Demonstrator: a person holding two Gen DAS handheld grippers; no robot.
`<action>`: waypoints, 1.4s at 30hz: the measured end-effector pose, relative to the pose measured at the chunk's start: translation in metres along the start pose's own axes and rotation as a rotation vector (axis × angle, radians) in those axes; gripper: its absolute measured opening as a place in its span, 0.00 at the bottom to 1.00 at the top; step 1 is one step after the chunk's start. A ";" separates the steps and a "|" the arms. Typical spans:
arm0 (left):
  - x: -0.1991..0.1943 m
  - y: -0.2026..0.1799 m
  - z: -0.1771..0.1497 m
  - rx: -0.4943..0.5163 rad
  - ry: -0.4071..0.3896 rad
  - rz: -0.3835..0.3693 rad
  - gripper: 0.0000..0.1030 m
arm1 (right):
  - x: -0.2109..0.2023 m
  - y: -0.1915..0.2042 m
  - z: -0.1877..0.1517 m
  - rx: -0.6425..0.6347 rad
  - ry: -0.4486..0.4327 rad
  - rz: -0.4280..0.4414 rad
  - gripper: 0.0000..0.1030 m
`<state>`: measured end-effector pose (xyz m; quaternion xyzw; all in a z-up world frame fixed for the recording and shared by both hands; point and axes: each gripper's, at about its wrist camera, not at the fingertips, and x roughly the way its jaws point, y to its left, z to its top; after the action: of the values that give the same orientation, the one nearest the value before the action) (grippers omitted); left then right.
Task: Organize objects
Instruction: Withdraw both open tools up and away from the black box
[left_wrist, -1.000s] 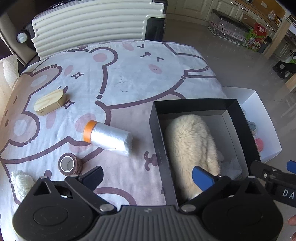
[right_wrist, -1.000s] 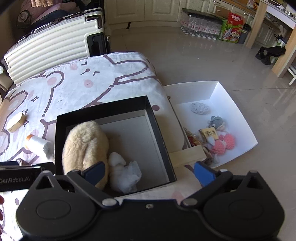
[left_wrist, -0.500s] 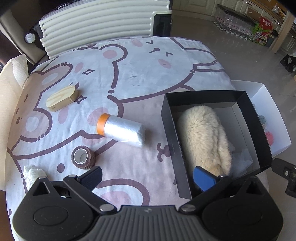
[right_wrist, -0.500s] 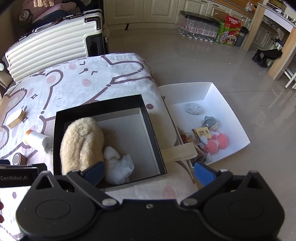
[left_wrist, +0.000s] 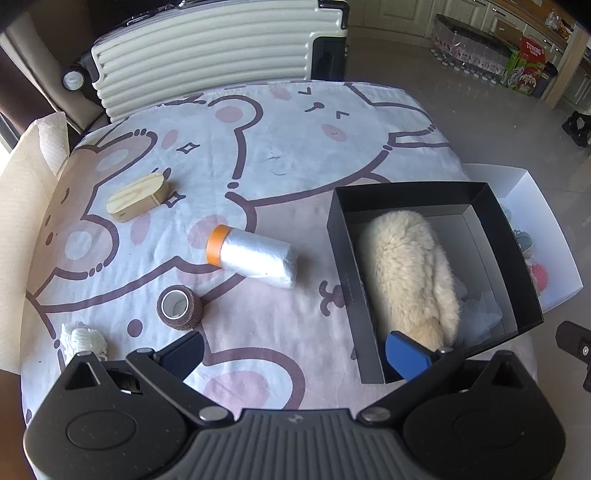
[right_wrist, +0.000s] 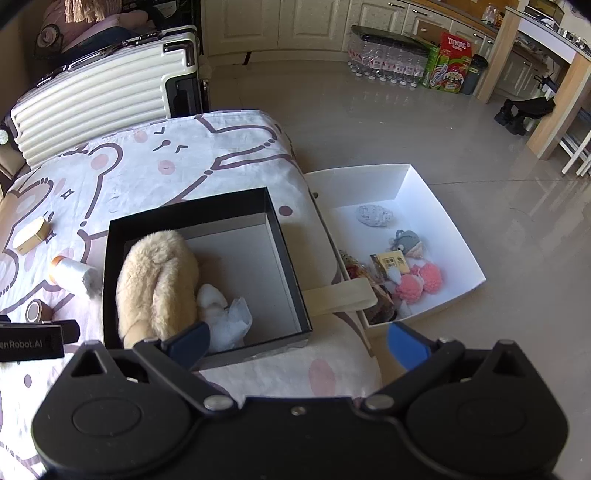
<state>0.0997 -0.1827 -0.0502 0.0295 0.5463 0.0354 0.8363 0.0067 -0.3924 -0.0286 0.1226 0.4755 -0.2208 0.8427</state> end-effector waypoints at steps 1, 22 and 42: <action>-0.001 0.000 -0.001 0.000 -0.002 -0.001 1.00 | 0.000 0.000 -0.001 0.001 0.000 -0.001 1.00; -0.022 0.051 -0.017 -0.061 -0.025 0.042 1.00 | -0.005 0.032 -0.006 -0.026 -0.003 0.050 1.00; -0.045 0.155 -0.039 -0.206 -0.050 0.136 1.00 | -0.012 0.140 0.001 -0.164 -0.021 0.168 1.00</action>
<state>0.0419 -0.0318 -0.0114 -0.0184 0.5153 0.1472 0.8441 0.0708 -0.2677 -0.0186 0.0903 0.4714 -0.1112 0.8702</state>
